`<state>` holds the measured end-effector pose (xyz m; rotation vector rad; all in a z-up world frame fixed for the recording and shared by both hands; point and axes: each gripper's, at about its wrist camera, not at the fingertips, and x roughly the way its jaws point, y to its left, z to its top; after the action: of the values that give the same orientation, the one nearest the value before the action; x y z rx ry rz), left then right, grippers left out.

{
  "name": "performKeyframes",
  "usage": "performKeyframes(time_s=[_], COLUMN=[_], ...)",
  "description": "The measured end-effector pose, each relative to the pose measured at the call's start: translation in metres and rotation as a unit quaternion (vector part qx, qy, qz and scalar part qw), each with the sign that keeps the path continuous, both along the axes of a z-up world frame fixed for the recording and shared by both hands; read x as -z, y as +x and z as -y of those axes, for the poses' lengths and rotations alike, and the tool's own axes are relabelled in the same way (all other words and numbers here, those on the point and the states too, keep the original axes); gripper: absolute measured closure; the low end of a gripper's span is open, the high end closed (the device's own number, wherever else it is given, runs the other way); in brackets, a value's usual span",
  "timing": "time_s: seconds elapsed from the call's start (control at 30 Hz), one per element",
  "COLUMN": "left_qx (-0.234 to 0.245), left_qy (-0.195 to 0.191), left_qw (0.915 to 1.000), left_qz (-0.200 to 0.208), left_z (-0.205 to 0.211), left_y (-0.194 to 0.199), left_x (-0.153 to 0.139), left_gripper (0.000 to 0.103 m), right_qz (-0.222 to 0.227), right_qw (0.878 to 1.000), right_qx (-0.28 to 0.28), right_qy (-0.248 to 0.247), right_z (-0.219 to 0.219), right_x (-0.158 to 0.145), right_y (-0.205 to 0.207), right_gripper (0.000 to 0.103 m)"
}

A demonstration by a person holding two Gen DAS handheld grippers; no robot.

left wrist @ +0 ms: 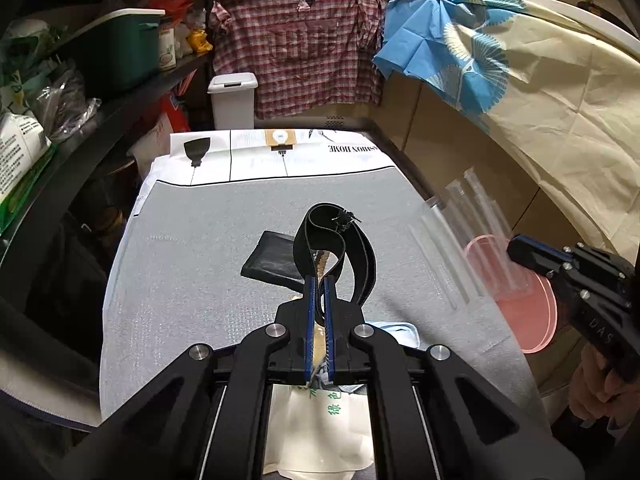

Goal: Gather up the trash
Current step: 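Grasp the black strap with the left tool while the right tool grasps clear plastic tubes, then carry strap and tubes over the pink bucket and open both tools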

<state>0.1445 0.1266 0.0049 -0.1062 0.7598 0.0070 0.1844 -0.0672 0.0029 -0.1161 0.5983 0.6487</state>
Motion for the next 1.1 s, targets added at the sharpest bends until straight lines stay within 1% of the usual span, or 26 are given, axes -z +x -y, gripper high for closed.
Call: performKeyframes(time_s=[0.4, 0.63, 0.87, 1.1], left_qx=[0.008, 0.015, 0.037, 0.064], left_qy=[-0.009, -0.018, -0.022, -0.03], left_qw=[0.9998, 0.9993, 0.9984, 0.9967], left_qz=[0.018, 0.028, 0.036, 0.04], left_z=[0.012, 0.022, 0.046, 0.08], left_y=[-0.006, -0.008, -0.006, 0.005], left_x=[-0.014, -0.022, -0.027, -0.03], left_gripper=[0.099, 0.099, 0.099, 0.099], right_qz=[0.03, 0.041, 0.04, 0.036], right_qw=[0.999, 0.998, 0.995, 0.989], right_qx=[0.028, 0.045, 0.086, 0.143], right_qy=[0.017, 0.023, 0.028, 0.022], right_z=[0.031, 0.058, 0.099, 0.141], right_x=[-0.049, -0.066, -0.069, -0.056], right_y=[-0.011, -0.016, -0.013, -0.007], right_gripper=[0.101, 0.101, 0.101, 0.101])
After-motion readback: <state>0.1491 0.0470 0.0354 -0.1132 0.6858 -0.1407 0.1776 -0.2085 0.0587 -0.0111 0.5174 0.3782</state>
